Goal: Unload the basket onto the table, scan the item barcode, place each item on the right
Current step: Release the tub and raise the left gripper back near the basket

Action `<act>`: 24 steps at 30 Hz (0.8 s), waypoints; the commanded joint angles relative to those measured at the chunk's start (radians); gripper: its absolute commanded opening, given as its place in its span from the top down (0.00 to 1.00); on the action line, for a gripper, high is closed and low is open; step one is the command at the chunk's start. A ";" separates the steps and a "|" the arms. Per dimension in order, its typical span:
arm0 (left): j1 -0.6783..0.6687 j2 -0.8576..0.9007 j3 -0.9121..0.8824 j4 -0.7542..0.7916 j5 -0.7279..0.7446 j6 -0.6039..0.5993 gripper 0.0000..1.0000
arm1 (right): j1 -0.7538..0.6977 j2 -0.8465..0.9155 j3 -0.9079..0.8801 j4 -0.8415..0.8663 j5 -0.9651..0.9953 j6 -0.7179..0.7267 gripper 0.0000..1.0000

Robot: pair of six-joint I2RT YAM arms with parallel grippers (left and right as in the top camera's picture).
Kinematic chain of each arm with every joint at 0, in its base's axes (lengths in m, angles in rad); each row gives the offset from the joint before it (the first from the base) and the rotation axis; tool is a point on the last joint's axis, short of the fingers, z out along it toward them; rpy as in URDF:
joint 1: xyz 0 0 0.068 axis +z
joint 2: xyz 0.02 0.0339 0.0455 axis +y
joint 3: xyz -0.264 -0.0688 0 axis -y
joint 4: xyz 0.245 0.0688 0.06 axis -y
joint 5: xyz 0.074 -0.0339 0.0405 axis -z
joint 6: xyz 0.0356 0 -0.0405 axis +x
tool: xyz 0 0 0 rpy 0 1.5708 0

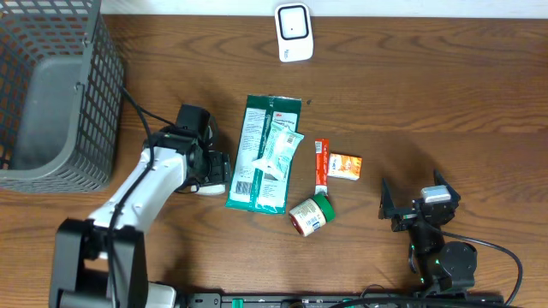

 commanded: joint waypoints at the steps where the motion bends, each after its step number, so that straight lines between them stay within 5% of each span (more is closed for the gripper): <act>1: 0.000 -0.108 0.039 -0.024 0.051 -0.010 0.20 | -0.008 -0.004 -0.001 -0.004 0.001 0.005 0.01; 10: -0.016 -0.295 0.038 -0.102 0.172 -0.032 0.20 | -0.008 -0.003 -0.001 -0.004 0.001 0.005 0.01; 24: -0.369 -0.117 0.038 0.024 0.122 -0.140 0.20 | -0.008 -0.003 -0.001 -0.004 0.001 0.005 0.01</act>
